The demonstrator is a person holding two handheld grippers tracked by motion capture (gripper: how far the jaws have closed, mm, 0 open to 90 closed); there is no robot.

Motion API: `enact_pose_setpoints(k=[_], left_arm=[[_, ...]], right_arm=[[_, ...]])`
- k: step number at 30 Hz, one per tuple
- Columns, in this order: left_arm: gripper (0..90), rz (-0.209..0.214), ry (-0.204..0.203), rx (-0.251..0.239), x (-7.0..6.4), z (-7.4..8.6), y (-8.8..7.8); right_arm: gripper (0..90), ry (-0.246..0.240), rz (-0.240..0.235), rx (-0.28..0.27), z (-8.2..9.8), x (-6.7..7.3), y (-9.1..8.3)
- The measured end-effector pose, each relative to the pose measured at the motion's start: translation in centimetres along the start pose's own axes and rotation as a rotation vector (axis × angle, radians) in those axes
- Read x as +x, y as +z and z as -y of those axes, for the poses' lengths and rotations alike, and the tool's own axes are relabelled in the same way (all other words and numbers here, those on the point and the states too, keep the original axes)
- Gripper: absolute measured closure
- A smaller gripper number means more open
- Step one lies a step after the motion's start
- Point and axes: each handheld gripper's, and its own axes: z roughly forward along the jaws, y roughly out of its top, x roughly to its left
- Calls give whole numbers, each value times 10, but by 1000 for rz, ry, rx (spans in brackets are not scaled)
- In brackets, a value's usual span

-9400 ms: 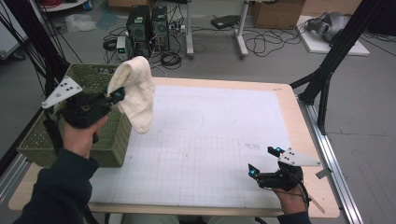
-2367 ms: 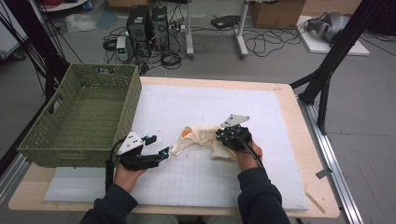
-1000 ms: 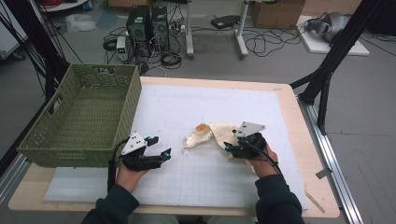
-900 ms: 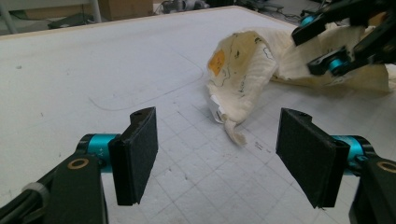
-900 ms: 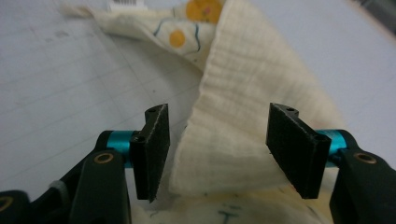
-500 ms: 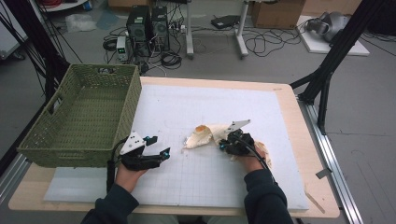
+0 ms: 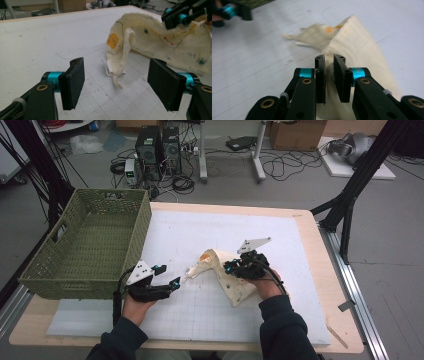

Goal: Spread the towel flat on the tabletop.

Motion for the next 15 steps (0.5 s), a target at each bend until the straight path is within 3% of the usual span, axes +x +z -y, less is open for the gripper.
enact_pose_setpoints(k=[1,3,11,15], left_arm=[[305,1,-2,2,0,0,0],[305,3,-2,1,0,0,1],[305,6,1,4,-1,0,2],[305,6,-1,6,0,0,2]], right_arm=[[828,23,40,-2,0,-10,-2],[832,31,53,-11,1,-14,-3],[854,147,248,-15,17,-53,-5],[855,163,388,-31,20,-64,-9]])
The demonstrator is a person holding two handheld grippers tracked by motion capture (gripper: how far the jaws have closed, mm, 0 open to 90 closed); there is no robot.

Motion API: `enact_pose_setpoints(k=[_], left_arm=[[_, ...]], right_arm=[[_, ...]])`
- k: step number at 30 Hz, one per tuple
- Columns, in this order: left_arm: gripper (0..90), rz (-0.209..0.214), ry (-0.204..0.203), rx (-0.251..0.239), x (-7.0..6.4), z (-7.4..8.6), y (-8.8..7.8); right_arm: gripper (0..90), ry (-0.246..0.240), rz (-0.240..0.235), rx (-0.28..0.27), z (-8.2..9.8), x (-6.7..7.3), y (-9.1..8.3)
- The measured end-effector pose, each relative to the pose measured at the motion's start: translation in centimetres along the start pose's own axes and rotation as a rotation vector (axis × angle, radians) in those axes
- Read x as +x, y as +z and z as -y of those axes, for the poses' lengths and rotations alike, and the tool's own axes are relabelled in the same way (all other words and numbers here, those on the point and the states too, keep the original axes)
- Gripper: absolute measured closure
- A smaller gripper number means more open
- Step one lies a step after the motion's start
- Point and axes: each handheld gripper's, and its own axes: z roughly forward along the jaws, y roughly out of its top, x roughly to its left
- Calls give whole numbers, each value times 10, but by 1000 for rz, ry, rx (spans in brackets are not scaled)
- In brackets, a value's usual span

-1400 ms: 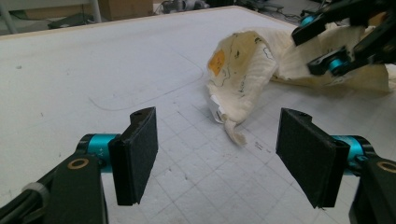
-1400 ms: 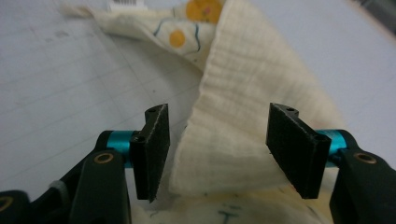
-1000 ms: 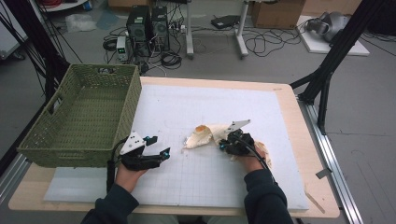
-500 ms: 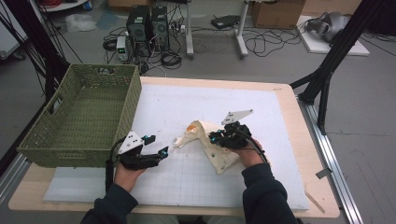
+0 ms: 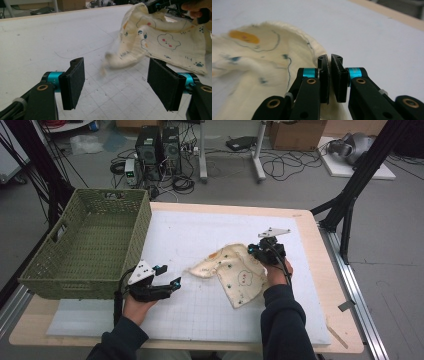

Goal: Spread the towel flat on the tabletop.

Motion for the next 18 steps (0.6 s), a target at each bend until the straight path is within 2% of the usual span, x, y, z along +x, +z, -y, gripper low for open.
enact_pose_setpoints(k=[2,5,6,8,11,13,15,18], left_arm=[[305,0,0,0,0,0,0],[310,3,1,-1,-1,0,-2],[315,6,5,-1,-1,-1,-3],[316,5,2,1,0,-1,-3],[315,16,-2,4,0,0,-2],[315,25,2,1,-1,0,-1],[314,30,5,-3,-2,-1,-1],[312,41,5,8,-2,0,0]], right_arm=[[854,-13,108,10,1,-5,0],[854,-52,262,106,9,-13,2],[851,-37,271,121,12,-16,2],[808,-23,272,114,14,-18,1],[743,-48,260,70,12,-17,-5],[698,-43,248,41,11,-19,-11],[660,-18,236,8,11,-21,-17],[603,-11,227,-41,11,-23,-32]])
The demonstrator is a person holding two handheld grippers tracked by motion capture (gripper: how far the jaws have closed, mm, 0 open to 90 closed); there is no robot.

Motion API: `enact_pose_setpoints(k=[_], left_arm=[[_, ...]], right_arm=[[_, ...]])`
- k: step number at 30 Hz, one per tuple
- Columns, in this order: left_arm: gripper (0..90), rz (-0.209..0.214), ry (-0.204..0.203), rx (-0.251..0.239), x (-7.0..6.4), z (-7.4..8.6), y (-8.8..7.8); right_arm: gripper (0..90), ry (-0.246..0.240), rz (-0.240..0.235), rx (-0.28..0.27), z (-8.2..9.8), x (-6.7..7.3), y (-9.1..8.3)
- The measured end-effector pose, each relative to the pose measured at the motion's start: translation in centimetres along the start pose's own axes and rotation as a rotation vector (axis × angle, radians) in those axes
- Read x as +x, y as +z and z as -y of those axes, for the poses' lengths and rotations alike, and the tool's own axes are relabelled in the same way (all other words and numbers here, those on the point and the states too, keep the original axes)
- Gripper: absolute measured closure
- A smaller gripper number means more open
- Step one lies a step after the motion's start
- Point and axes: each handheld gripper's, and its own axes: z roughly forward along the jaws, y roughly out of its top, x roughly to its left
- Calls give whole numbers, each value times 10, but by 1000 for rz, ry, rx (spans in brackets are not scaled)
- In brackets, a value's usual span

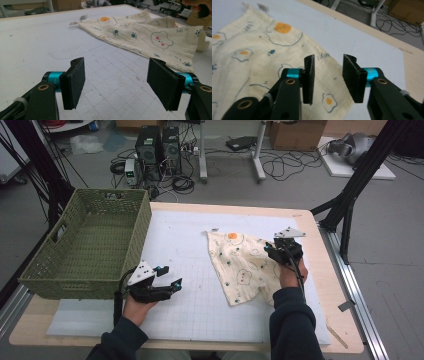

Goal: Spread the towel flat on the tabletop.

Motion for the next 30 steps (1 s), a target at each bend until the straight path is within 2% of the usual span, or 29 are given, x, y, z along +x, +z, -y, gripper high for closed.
enact_pose_setpoints(k=[2,5,7,10,13,19,22,26,30], left_arm=[[315,1,5,7,-1,1,1],[320,1,9,8,-3,0,1],[319,-1,12,10,-4,0,1],[259,-25,19,6,-6,0,3],[237,-28,18,-7,-6,-2,3],[226,-41,3,-29,-5,-8,3],[278,-19,9,-13,-5,-10,7],[302,-4,-5,12,-10,-10,17],[326,3,-9,-13,-21,-15,30]], right_arm=[[603,-4,9,-23,1,-2,-14],[584,-6,-13,-65,6,-5,-33],[568,-6,-32,-70,13,-4,-43],[551,-32,-50,-83,26,3,-58],[518,-29,-87,-104,40,9,-68],[425,-25,-169,-122,57,21,-75],[374,-28,-191,-119,62,25,-75],[327,-47,-177,-102,66,24,-75],[309,-14,-176,-113,67,19,-77]])
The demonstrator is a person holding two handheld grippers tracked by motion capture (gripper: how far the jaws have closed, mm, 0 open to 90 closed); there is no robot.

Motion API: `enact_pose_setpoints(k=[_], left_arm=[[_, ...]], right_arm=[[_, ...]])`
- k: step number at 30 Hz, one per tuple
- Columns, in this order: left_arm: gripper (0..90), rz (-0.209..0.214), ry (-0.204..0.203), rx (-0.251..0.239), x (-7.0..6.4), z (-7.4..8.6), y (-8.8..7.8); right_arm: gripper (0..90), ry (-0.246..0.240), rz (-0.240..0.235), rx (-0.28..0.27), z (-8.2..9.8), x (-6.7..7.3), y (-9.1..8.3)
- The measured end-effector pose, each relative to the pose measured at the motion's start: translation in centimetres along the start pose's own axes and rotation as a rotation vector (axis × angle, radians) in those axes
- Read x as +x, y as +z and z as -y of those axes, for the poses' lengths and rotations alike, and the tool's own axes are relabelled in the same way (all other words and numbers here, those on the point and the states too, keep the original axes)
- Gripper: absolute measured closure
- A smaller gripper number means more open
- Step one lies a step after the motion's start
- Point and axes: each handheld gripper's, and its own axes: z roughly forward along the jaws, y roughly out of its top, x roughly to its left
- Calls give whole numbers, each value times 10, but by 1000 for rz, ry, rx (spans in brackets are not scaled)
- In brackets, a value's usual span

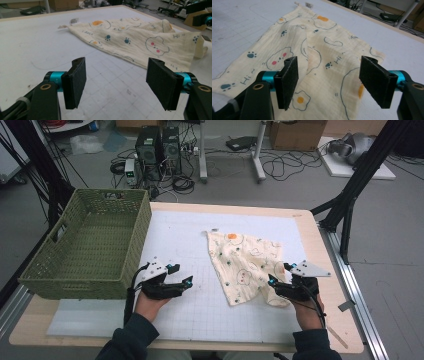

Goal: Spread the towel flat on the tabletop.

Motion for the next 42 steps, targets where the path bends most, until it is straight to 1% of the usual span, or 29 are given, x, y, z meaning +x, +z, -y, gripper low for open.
enact_pose_setpoints(k=[1,2,3,5,6,8,10,12,13,14,15,16,18,21,23,24,26,28,30,31,32,34,35,36,37,38,42], left_arm=[[326,-2,-4,-6,-2,-1,3],[325,4,-7,-2,-4,-3,7],[324,18,-6,5,-5,-5,10],[322,57,-20,14,-9,-9,18],[312,66,-26,23,-10,-11,23],[304,65,-20,45,-13,-14,32],[305,69,-36,63,-15,-16,42],[320,71,-47,95,-19,-19,52],[330,78,-42,106,-22,-21,58],[347,78,-30,117,-26,-24,63],[363,81,-17,118,-30,-26,69],[364,82,4,126,-35,-28,74],[371,75,48,155,-42,-30,86],[374,55,99,220,-47,-26,102],[375,48,123,258,-51,-21,112],[378,44,144,280,-52,-19,115],[395,38,176,306,-56,-15,121],[401,44,208,337,-59,-13,126],[413,47,231,348,-61,-11,129],[416,50,232,347,-62,-11,129],[433,59,229,350,-62,-11,129],[515,94,250,354,-62,-12,127],[599,120,259,356,-62,-12,127],[708,129,272,355,-64,-11,126],[789,125,288,357,-65,-12,126],[846,124,302,358,-65,-12,125],[867,117,288,377,-60,-13,120]], right_arm=[[307,3,2,-3,1,-1,-1],[303,10,3,-4,2,-3,-1],[295,13,1,-7,3,-4,-2],[291,26,-19,-18,4,-6,-2],[287,28,-25,-26,4,-7,-2],[282,33,-28,-29,5,-7,-3],[280,33,-27,-28,5,-7,-2],[279,31,-26,-29,4,-5,-2],[279,32,-26,-31,4,-5,-2],[278,32,-26,-32,4,-5,-2],[272,32,-27,-35,4,-5,-2],[267,32,-32,-45,4,-4,-3],[267,20,-23,-69,4,-4,-4],[268,23,-15,-90,3,-3,-7],[267,25,-13,-91,4,-4,-8],[268,25,-13,-90,4,-4,-8],[267,29,-13,-84,6,-5,-7],[265,32,-17,-82,6,-6,-7],[264,31,-14,-87,7,-6,-7],[264,33,-17,-85,7,-6,-7],[264,34,-16,-85,7,-6,-7],[264,36,-16,-83,7,-6,-6],[264,34,-17,-82,7,-6,-6],[264,33,-17,-82,7,-5,-6],[264,33,-18,-80,7,-5,-6],[264,32,-19,-78,7,-5,-6],[264,37,-19,-77,7,-4,-6]])
